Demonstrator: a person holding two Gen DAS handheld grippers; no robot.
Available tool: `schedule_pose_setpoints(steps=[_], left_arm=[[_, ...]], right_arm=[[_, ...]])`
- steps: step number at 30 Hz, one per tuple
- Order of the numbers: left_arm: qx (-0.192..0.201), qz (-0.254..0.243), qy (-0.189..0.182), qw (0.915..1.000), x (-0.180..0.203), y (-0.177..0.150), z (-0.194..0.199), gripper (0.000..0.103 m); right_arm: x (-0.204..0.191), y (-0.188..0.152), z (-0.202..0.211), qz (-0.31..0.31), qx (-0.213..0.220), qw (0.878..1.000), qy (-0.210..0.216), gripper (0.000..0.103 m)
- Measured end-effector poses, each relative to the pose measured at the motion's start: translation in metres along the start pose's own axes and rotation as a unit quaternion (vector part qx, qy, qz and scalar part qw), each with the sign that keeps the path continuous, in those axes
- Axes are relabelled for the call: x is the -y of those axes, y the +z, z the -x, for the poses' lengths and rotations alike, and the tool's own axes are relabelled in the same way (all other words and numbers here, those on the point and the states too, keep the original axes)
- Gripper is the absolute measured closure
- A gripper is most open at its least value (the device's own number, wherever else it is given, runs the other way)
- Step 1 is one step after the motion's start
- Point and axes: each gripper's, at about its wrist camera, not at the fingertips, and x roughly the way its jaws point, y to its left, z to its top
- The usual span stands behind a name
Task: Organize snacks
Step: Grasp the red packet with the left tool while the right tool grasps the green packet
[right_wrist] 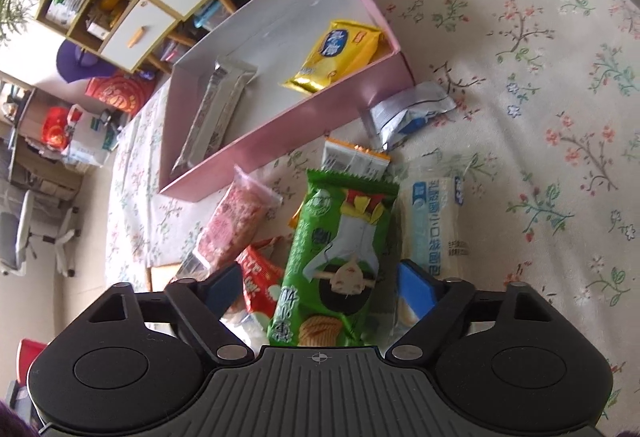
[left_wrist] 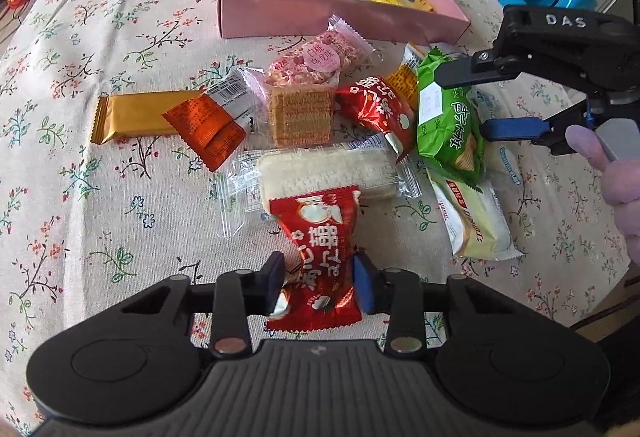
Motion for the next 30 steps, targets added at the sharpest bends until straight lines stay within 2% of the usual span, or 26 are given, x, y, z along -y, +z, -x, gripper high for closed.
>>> schedule_pose_setpoints(steps=[2, 6, 8, 9, 10, 17, 24, 30], left_arm=[[0.000, 0.000, -0.002, 1.0000, 0.000, 0.000, 0.000, 0.076], [0.000, -0.001, -0.003, 1.0000, -0.002, -0.001, 0.000, 0.076], [-0.002, -0.003, -0.006, 1.0000, -0.003, 0.000, 0.001, 0.077], [-0.004, -0.003, -0.006, 1.0000, -0.002, 0.000, 0.002, 0.077], [-0.003, -0.003, -0.007, 1.0000, -0.002, 0.000, 0.003, 0.077], [0.012, 0.002, -0.020, 0.9997, -0.007, 0.004, 0.014, 0.078], [0.028, 0.016, -0.042, 0.9986, -0.009, 0.011, 0.024, 0.078], [0.064, 0.031, -0.053, 0.9961, -0.011, 0.023, 0.034, 0.078]], right_arm=[[0.002, 0.000, -0.002, -0.004, 0.003, 1.000, -0.007, 0.028], [-0.001, -0.001, -0.006, 0.008, 0.012, 1.000, -0.026, 0.039], [-0.002, -0.002, -0.009, 0.017, 0.013, 0.999, -0.035, 0.046], [-0.002, -0.003, -0.012, 0.019, 0.009, 0.999, -0.038, 0.055], [0.000, -0.003, -0.015, 0.015, 0.003, 0.999, -0.038, 0.059], [-0.002, -0.003, -0.008, 0.016, 0.007, 0.999, -0.042, 0.060], [-0.002, 0.002, 0.006, 0.005, 0.015, 1.000, -0.016, 0.060], [-0.004, 0.012, 0.020, -0.003, 0.032, 0.999, 0.010, 0.060]])
